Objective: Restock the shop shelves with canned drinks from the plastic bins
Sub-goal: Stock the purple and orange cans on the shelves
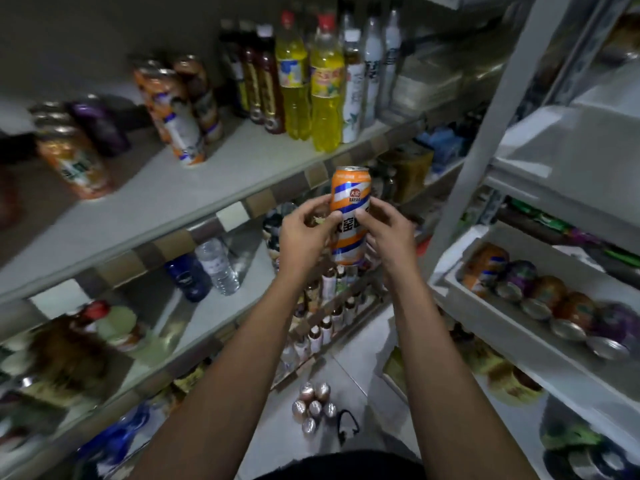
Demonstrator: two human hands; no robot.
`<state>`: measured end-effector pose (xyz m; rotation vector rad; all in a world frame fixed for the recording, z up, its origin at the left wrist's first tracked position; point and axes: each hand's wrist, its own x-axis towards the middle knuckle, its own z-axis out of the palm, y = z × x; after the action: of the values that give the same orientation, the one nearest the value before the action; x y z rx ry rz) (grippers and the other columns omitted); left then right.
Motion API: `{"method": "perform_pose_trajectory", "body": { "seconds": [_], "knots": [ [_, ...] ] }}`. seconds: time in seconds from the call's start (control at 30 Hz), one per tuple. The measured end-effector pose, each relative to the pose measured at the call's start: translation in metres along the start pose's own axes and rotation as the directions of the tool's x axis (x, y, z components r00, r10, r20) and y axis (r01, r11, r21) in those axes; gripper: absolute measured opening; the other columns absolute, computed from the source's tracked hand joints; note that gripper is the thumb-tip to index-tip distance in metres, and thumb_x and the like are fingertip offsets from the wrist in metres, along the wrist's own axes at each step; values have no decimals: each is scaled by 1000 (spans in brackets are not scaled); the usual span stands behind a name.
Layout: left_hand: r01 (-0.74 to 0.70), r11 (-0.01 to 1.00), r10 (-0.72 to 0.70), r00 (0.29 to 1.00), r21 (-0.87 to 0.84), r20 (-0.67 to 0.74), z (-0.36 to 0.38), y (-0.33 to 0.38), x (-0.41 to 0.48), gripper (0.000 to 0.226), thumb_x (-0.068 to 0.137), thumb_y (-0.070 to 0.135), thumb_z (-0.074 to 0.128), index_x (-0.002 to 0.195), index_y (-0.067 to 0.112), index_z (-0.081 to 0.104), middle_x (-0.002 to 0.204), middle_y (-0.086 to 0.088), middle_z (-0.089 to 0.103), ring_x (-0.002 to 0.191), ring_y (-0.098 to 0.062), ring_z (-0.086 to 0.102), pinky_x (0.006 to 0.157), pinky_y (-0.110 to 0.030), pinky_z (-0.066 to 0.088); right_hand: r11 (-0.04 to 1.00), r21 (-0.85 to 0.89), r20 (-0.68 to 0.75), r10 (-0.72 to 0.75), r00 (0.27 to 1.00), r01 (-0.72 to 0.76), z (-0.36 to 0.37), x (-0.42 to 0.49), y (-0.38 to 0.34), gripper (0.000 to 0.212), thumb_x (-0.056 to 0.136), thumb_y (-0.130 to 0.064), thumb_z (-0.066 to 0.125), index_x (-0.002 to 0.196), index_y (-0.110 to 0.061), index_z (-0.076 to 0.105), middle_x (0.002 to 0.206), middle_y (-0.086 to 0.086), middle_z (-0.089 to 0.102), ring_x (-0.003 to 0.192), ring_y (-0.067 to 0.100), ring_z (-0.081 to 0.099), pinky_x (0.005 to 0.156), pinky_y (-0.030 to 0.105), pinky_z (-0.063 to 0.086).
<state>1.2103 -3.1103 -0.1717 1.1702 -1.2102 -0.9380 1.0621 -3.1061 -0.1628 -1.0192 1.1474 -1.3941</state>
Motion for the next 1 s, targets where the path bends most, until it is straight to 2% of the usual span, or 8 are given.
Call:
{"method": "perform_pose_trajectory", "body": {
  "seconds": [0.1,0.2,0.27,0.43,0.57,0.8,0.93,1.0],
  "knots": [
    [-20,1000,19,995,-6,-101,-16,9,13,35,86,21,79,120,20,73,103,3,77,99,-17,73,80,-51,63,999,20,50,-33,998,32,27,16,-9,41,75,-26,83,114,-19,72,113,7,74,108,27,70,96,46,56],
    [-43,999,40,984,-13,-172,-29,25,29,33,86,21,79,118,20,73,101,5,77,100,-19,73,85,-53,61,998,33,113,-58,992,54,48,34,-22,31,87,-12,76,117,-16,69,112,6,74,107,25,70,94,41,56],
    [-76,997,73,975,-10,-209,-39,39,39,34,85,22,79,119,19,73,103,3,76,101,-22,74,86,-53,61,996,23,174,-93,980,91,62,45,-33,33,87,-17,77,119,-20,70,115,5,75,109,24,70,97,42,56],
    [-137,986,160,931,92,-327,-68,70,70,37,89,19,77,124,11,68,116,0,71,96,-4,72,74,-28,62,991,23,322,-135,937,134,104,76,-60,32,90,-20,74,121,-27,68,110,-10,75,101,7,71,81,23,55],
    [-140,981,183,896,134,-404,-96,81,100,37,81,26,79,117,21,72,112,3,75,106,-16,71,90,-51,59,991,0,384,-127,915,137,145,107,-69,48,89,-27,75,134,-21,62,123,-11,69,110,4,66,94,29,54],
    [-84,947,240,828,310,-507,-110,82,150,35,75,33,74,87,65,65,94,23,72,102,-19,71,87,-54,59,998,17,479,-64,875,64,192,163,-64,30,95,-11,67,122,-20,61,109,-11,65,96,-1,61,96,26,50],
    [-78,922,284,801,378,-527,-108,68,168,37,78,30,73,89,64,64,95,11,75,98,-20,73,84,-55,60,996,-41,529,-48,847,82,205,191,-56,43,94,-15,69,135,-15,59,135,-1,61,118,10,57,108,36,44],
    [-94,913,317,776,398,-545,-110,58,175,29,80,34,73,94,58,65,100,2,77,97,-20,73,82,-56,60,993,-46,557,-67,828,111,208,201,-49,40,94,-16,69,133,-16,60,132,-5,62,118,8,58,106,34,46]
  ]
}}
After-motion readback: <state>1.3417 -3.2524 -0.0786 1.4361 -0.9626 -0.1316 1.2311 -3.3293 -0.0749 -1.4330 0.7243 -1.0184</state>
